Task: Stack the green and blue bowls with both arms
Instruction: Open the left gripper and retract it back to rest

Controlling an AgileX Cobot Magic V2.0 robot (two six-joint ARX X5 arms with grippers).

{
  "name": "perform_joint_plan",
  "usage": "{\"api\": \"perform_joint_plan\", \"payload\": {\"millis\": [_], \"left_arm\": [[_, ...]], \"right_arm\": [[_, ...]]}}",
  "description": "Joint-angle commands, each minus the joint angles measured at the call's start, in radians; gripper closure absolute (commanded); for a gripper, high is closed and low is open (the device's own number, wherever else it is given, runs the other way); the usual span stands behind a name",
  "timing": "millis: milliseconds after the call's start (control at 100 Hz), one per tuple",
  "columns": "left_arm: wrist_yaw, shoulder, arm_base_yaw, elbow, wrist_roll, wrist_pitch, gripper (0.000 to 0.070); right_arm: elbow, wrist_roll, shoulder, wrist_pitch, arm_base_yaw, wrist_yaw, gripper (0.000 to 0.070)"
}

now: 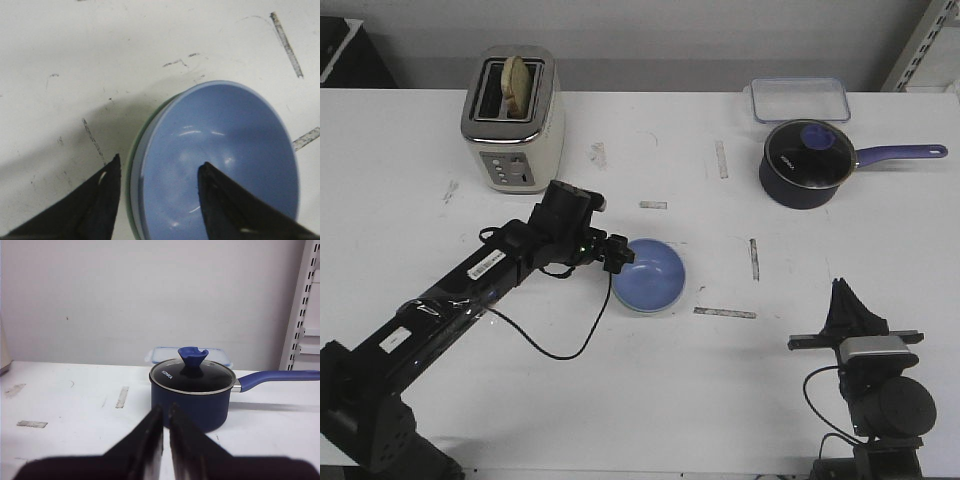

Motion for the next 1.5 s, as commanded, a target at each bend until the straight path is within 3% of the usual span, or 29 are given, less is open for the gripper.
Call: {"api": "perform_joint_plan", "payload": {"millis": [0, 140, 310, 430, 500, 580, 670, 880, 1240, 1370, 1490], "left_arm": [[0.005, -0.013, -0.007, 0.026, 0.003, 0.006, 0.0383], [0.005, -0.067, 0.005, 0.02, 0.003, 0.042, 0.0383], [-0.001, -0.156, 0.034, -0.038, 0.035, 0.19, 0.0386], [-0.087, -0.22, 0.054, -0.119, 0.091, 0.282, 0.0396], [-0.143, -0.257, 0.063, -0.174, 0.111, 0.321, 0.0459], [-0.2, -0.311, 0.08, -0.256, 0.123, 0.381, 0.0587], [-0.217, -0.37, 0.105, -0.351, 0.123, 0.446, 0.07], [-0.248, -0.556, 0.191, -0.604, 0.123, 0.585, 0.07], [-0.248, -0.931, 0.336, -0.933, 0.123, 0.66, 0.0699], [-0.248, -1.039, 0.378, -0.999, 0.127, 0.65, 0.0699], [-0.264, -1.113, 0.401, -1.007, 0.198, 0.595, 0.0698]], "right_arm": [[0.005, 0.01, -0.002, 0.011, 0.002, 0.0, 0.0687], [0.005, 0.01, -0.002, 0.011, 0.002, 0.0, 0.0687], [0.005, 0.01, -0.002, 0.011, 0.002, 0.0, 0.0687], [0.005, 0.01, -0.002, 0.011, 0.002, 0.0, 0.0687], [0.005, 0.01, -0.002, 0.011, 0.002, 0.0, 0.0687], [0.005, 0.01, -0.002, 0.011, 0.002, 0.0, 0.0687], [0.005, 0.01, -0.002, 0.011, 0.002, 0.0, 0.0687], [0.005, 0.01, -0.002, 0.011, 0.002, 0.0, 0.0687], [0.005, 0.01, -0.002, 0.011, 0.002, 0.0, 0.0687], [0.005, 0.01, -0.002, 0.011, 0.002, 0.0, 0.0687], [0.005, 0.01, -0.002, 0.011, 0.002, 0.0, 0.0687]]}}
